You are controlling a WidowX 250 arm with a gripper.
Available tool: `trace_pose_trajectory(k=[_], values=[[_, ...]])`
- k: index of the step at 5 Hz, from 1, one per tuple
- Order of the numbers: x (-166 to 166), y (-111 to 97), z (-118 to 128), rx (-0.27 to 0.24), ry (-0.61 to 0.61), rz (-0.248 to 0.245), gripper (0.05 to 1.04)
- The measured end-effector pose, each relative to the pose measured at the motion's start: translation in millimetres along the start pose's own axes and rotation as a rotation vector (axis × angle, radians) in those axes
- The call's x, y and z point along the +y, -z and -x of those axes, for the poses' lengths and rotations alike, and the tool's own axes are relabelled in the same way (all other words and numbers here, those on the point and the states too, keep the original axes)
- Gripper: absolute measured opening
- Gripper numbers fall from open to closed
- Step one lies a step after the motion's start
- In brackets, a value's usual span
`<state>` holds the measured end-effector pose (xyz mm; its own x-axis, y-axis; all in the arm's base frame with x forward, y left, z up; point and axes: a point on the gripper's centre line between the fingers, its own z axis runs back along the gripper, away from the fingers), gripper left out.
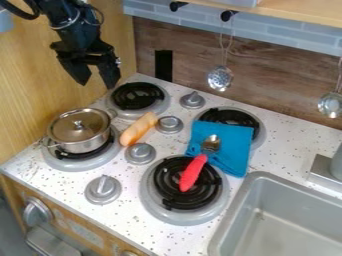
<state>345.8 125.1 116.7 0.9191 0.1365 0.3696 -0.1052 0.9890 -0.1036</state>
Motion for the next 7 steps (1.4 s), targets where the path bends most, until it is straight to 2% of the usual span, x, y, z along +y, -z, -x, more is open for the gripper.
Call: trace_pose_trajectory(k=[1,2,3,4,6,7], values=[[0.3,10.3,6.6,0.033,-0.009,0.007,1.001],[4.2,12.5,6.0,0.032,0.011,-0.036,1.001],[-13.1,16.3,2.1,0.036,0.07,-0.041,1.001],[-15.0,17.1,-0.2,0.034,0.096,-0.072,1.001],[-32.7,46.3,-9.7,0.097,0.127,-0.104,1.001],[-33.0,61.3,-15.0,0.112,0.126,-0.131,1.001]])
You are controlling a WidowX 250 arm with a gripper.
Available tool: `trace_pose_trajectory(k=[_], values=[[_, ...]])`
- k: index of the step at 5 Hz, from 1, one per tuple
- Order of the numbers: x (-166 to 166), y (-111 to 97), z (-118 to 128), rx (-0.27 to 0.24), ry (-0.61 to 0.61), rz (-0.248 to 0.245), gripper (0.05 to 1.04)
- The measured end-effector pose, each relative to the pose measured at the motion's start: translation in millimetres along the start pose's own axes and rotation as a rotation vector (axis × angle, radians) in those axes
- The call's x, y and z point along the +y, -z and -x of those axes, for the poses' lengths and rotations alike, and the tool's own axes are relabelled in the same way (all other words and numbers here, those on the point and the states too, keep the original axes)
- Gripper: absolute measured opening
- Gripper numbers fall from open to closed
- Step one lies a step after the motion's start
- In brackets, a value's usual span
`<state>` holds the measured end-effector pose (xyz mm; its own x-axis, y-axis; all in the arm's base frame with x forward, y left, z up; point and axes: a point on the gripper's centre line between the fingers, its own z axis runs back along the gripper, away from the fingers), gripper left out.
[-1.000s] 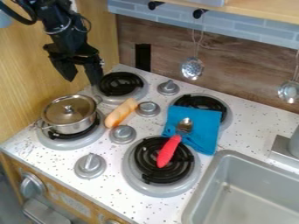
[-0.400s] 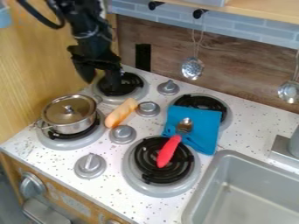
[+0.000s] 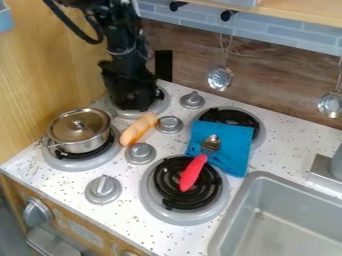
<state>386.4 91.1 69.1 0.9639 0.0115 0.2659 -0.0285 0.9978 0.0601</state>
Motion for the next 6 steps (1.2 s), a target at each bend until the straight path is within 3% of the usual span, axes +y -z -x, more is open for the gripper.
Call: trace_pose_trajectory(k=[2,4,6], values=[[-3.0,28.3,-9.2,0.05,0.013,-0.055,1.001],[10.2,37.7,-11.5,0.104,0.022,-0.178,1.001],[9.7,44.2,-9.9,0.115,0.036,-0.195,1.001]])
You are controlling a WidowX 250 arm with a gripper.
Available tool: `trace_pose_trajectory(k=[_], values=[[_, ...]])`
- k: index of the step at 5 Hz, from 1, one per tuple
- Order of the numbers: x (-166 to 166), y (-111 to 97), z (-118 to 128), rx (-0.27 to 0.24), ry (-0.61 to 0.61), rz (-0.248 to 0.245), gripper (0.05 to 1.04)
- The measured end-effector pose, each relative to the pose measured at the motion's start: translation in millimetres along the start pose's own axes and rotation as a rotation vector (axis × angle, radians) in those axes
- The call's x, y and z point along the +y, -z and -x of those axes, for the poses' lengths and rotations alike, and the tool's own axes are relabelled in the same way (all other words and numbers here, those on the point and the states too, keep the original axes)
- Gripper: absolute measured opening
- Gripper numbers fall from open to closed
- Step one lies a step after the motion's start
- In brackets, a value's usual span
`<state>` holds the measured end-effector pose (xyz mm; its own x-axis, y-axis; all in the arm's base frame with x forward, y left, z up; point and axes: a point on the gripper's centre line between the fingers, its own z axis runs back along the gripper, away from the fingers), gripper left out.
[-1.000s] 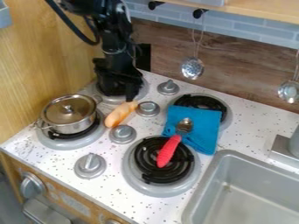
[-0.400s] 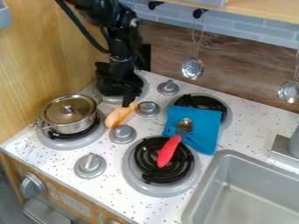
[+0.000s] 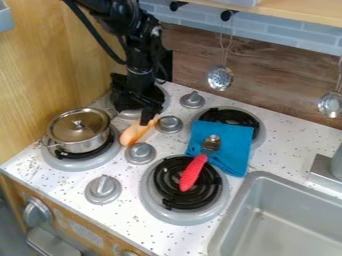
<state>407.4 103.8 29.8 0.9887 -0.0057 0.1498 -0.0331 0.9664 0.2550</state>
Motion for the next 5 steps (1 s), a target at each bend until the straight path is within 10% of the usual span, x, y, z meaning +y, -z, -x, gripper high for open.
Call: trace_pose_trajectory(k=[5], values=[[-2.6,21.8,0.7,0.026,-0.036,-0.013,1.001]])
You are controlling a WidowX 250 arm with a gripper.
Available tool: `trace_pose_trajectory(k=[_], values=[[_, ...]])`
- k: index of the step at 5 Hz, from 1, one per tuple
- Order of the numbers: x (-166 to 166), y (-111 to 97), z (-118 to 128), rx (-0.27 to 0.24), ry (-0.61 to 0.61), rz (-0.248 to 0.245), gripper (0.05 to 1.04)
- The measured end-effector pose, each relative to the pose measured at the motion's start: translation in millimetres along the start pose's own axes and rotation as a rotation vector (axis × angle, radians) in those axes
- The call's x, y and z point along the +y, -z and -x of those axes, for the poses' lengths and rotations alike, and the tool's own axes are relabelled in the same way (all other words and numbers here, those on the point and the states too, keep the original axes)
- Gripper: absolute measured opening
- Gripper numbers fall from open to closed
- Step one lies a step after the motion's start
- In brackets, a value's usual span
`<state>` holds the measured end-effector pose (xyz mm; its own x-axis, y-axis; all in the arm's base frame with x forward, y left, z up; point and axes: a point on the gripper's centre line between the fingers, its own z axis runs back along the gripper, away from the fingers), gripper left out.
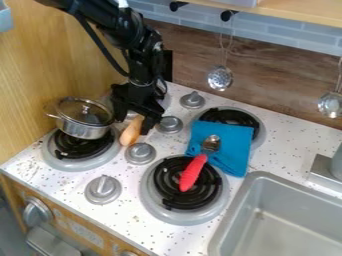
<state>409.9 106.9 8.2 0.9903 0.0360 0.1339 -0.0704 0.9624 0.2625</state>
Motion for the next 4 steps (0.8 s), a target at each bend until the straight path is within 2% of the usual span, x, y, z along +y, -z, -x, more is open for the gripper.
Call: trace_pose_trajectory(k=[1,3,4], values=[[-3.5,4.8,0.2,0.004,0.003,0.015,0.967],[-4.3,4.1,-2.4,-0.013,-0.002,0.02,0.475],[-4.7,4.3,-2.2,-0.019,0.001,0.022,0.459]])
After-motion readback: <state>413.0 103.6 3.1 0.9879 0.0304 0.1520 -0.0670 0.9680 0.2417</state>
